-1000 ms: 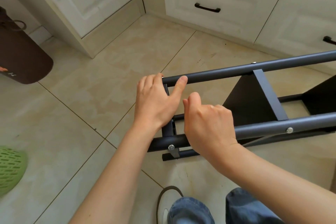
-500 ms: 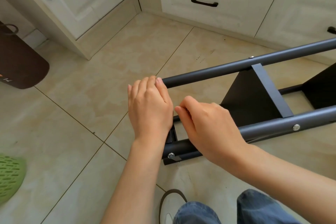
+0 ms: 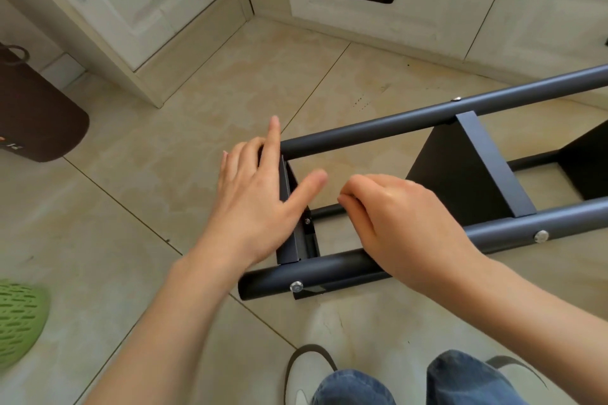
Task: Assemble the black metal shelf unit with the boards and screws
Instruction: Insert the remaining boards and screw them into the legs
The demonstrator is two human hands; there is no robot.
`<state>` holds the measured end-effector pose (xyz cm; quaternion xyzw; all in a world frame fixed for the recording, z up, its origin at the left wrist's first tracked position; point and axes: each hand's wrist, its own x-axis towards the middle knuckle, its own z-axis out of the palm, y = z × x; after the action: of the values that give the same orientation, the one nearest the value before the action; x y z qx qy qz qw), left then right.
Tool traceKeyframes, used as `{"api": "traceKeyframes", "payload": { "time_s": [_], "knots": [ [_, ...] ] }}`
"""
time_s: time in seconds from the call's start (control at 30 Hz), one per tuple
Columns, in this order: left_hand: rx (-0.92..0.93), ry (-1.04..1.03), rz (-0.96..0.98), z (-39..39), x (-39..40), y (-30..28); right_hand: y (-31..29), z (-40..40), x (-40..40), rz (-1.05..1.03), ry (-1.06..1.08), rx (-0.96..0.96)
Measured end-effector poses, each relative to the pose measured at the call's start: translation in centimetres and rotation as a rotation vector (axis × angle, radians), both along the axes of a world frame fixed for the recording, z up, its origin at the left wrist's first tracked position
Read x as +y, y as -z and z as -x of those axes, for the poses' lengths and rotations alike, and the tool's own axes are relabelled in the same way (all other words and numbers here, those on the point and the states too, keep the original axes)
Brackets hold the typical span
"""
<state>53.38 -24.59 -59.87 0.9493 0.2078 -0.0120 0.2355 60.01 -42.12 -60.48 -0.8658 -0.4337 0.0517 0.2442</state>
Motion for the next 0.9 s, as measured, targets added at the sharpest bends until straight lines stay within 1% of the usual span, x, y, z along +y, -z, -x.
{"api": "traceKeyframes", "payload": {
  "time_s": [0.07, 0.17, 0.27, 0.33, 0.43, 0.57, 0.67, 0.8, 0.9],
  "knots": [
    [0.175, 0.186, 0.019, 0.9, 1.6, -1.5, 0.0, -0.1, 0.0, 0.011, 0.007, 0.008],
    [0.418, 0.387, -0.006, 1.9, 3.4, -3.0, 0.0, 0.1, -0.2, 0.023, 0.008, -0.002],
    [0.604, 0.518, -0.090, 2.1, 3.9, -3.4, -0.1, 0.4, -0.3, 0.007, 0.027, -0.016],
    [0.674, 0.545, -0.131, 2.2, 3.7, -3.3, 0.0, 0.5, -0.3, 0.010, 0.040, -0.020],
    [0.672, 0.531, -0.149, 2.5, 3.3, -2.9, -0.1, 0.8, -0.2, 0.028, 0.053, -0.015],
    [0.591, 0.481, -0.211, 3.1, 2.7, -2.3, -0.3, 0.7, -0.2, 0.039, 0.060, 0.020],
    [0.551, 0.407, -0.251, 3.0, 3.1, -2.4, -0.3, 0.4, 0.0, 0.054, 0.010, 0.039],
    [0.562, 0.434, -0.311, 2.0, 3.8, -3.0, -0.5, 0.1, 0.3, 0.061, -0.064, 0.064],
    [0.619, 0.477, -0.356, 0.6, 4.0, -3.3, -0.7, -0.2, 0.6, 0.088, -0.081, 0.092]
  ]
}}
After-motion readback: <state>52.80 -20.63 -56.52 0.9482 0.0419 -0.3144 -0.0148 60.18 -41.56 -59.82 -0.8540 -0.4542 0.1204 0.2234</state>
